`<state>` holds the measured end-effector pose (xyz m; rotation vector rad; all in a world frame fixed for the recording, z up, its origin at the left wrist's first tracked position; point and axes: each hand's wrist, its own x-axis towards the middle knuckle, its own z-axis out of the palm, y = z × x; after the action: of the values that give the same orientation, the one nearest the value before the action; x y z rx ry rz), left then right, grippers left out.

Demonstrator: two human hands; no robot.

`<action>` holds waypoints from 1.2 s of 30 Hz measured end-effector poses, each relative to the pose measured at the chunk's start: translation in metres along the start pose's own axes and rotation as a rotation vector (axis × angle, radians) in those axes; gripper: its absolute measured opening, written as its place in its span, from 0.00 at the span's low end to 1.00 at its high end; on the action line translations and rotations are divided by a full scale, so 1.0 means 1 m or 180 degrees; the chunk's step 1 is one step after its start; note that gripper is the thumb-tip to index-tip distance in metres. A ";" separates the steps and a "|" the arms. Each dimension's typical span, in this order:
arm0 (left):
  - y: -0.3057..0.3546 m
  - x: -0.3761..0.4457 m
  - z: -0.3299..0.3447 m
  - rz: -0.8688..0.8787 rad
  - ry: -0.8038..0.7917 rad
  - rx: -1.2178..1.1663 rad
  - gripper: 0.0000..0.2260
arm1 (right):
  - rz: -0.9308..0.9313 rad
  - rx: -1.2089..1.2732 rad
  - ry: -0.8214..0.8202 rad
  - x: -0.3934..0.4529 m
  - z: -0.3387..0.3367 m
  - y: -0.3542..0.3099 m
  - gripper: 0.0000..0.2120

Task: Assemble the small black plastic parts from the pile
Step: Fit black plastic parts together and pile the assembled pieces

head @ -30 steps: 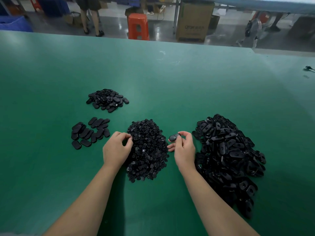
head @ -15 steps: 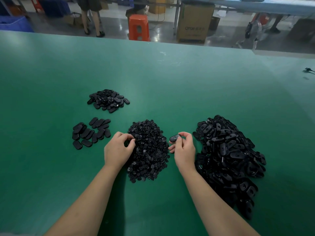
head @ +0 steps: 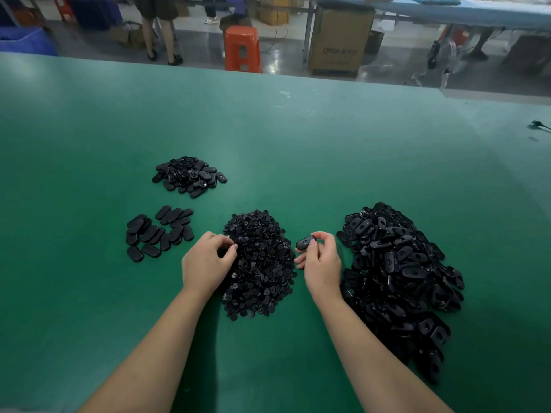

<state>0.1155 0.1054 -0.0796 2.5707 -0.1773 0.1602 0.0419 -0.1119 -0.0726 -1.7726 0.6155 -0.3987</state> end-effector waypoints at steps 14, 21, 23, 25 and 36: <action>0.000 -0.002 -0.006 -0.0157 0.0256 -0.0898 0.07 | -0.0043 -0.0017 -0.0019 0.000 0.001 -0.002 0.05; 0.012 -0.003 -0.014 0.0090 -0.0047 -0.1128 0.08 | -0.0046 -0.0020 -0.0034 0.000 0.000 -0.001 0.05; 0.020 -0.004 -0.016 0.0168 -0.0184 -0.1217 0.08 | -0.0044 -0.0020 -0.0035 0.000 0.000 -0.001 0.04; 0.026 -0.004 -0.017 0.0189 -0.0276 -0.1249 0.07 | -0.0051 -0.0016 -0.0033 0.000 0.000 -0.001 0.04; 0.032 -0.002 -0.020 -0.0043 -0.0337 -0.1360 0.07 | -0.0102 0.0033 -0.0019 -0.001 -0.001 0.000 0.04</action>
<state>0.1071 0.0889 -0.0465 2.1544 -0.2086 -0.0194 0.0410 -0.1121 -0.0726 -1.7748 0.5805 -0.4176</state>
